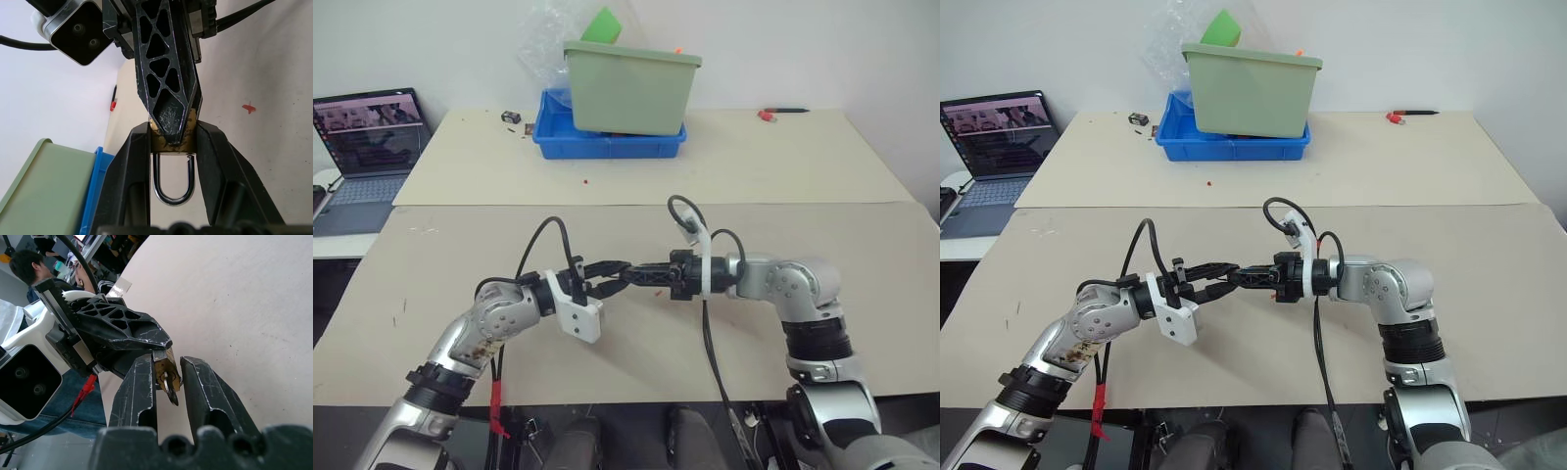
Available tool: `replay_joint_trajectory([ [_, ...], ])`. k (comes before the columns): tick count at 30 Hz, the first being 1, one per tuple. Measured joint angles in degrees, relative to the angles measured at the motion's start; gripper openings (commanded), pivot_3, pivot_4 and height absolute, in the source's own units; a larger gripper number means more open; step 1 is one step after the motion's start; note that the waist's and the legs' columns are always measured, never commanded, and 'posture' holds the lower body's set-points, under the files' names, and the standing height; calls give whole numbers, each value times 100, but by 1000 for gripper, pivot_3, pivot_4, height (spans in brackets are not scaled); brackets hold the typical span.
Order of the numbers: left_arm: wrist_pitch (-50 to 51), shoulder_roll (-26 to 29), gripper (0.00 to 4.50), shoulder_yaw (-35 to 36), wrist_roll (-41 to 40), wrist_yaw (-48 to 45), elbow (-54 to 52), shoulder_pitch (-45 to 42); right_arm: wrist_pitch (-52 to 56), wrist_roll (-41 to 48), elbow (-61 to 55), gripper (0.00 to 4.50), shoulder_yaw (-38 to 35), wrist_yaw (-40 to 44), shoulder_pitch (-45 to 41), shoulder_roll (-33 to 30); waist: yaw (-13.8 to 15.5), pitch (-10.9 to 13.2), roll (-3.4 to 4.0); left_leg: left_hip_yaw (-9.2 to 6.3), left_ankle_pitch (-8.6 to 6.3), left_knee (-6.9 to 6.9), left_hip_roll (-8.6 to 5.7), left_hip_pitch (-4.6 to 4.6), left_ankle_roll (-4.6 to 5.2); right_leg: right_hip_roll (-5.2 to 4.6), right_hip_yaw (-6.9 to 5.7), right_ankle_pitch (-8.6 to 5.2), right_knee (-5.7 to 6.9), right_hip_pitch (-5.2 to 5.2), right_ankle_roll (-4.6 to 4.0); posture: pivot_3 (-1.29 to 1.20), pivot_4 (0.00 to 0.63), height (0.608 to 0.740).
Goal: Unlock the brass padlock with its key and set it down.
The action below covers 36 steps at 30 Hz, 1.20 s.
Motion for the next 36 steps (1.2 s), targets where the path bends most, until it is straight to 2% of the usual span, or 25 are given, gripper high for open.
replay_joint_trajectory([
  [6,64,-2,811,-4,-51,-23,0,0,-12,-4,0,404,0,-45,-1,18,-1,0,0,0,0,0,0,0,0,0,0,0,0,0,0,0,150,740],
  [7,70,-2,1813,-4,-70,-32,0,0,-13,-4,0,403,0,-48,-2,21,0,0,0,0,0,0,0,0,0,0,0,0,0,0,0,0,150,740],
  [9,61,-24,2430,-8,-132,-33,-25,0,-23,-8,25,105,-28,-105,-2,39,2,0,0,0,0,0,0,0,0,0,0,0,0,0,0,0,150,740],
  [11,76,-26,3212,-8,-211,-62,-36,0,-23,-7,25,89,-28,-123,-2,53,-2,0,0,0,0,0,0,0,-1,0,0,0,0,0,0,0,150,740],
  [12,80,-24,3753,-8,-211,-87,-54,0,-23,-7,25,89,-29,-126,-2,53,-2,0,0,0,1,0,0,0,-1,0,0,0,0,0,0,0,150,740],
  [13,83,-22,3990,-8,-211,-110,-76,1,-23,-7,25,89,-29,-127,-2,53,-2,0,0,0,0,0,0,0,-1,0,0,0,0,0,0,0,150,740],
  [20,120,-18,4029,17,-476,-191,-131,58,-25,-8,41,89,-31,-134,-2,51,0,0,0,0,0,0,0,0,0,0,0,0,0,0,0,0,150,740],
  [21,120,-18,3517,40,-545,-191,-158,58,-27,-8,42,89,-31,-133,-2,47,1,0,0,0,0,0,0,0,0,0,0,0,0,0,0,0,150,740],
  [22,128,-12,3371,67,-637,-192,-203,58,-37,-8,47,89,-31,-129,-2,37,0,0,0,0,0,0,0,0,0,0,0,0,0,0,0,0,150,740],
  [24,153,9,2586,117,-745,-225,-265,61,-101,-14,76,89,-33,-118,-2,-19,1,0,0,0,0,0,0,0,-1,0,0,0,0,0,0,0,150,740],
  [26,267,14,2022,154,-914,-256,-302,71,-122,-30,108,89,-32,-112,3,-102,2,0,0,0,0,0,0,0,0,0,0,0,0,0,0,0,150,740],
  [27,387,13,1527,163,-1062,-303,-360,75,-132,-40,124,89,-32,-109,18,-126,1,0,0,0,0,0,0,0,0,0,0,0,0,0,0,0,150,740],
  [29,726,-7,885,185,-1374,-400,-474,77,-156,-61,131,89,-29,-106,50,-148,-3,0,0,0,0,0,0,0,0,0,1,0,0,0,0,0,150,740],
  [31,1509,-29,190,240,-2077,-648,-682,96,-198,-71,131,89,-27,-93,74,-191,-7,0,0,0,0,1,0,0,1,1,1,0,1,0,0,0,150,740],
  [32,1834,-35,0,264,-2381,-732,-792,119,-217,-75,131,89,-26,-87,80,-210,-10,0,0,0,-1,1,0,0,2,1,2,0,2,0,0,0,150,740],
  [34,3065,-34,0,364,-3473,-993,-1217,209,-273,-114,131,89,-19,-59,109,-296,-19,0,-1,0,-2,1,1,0,5,2,2,-1,2,0,1,0,150,740],
  [36,3907,-11,0,399,-4078,-1076,-1461,207,-302,-132,131,89,6,-27,137,-332,-19,0,-1,0,-2,2,1,1,4,4,2,-1,2,2,1,0,150,740],
])
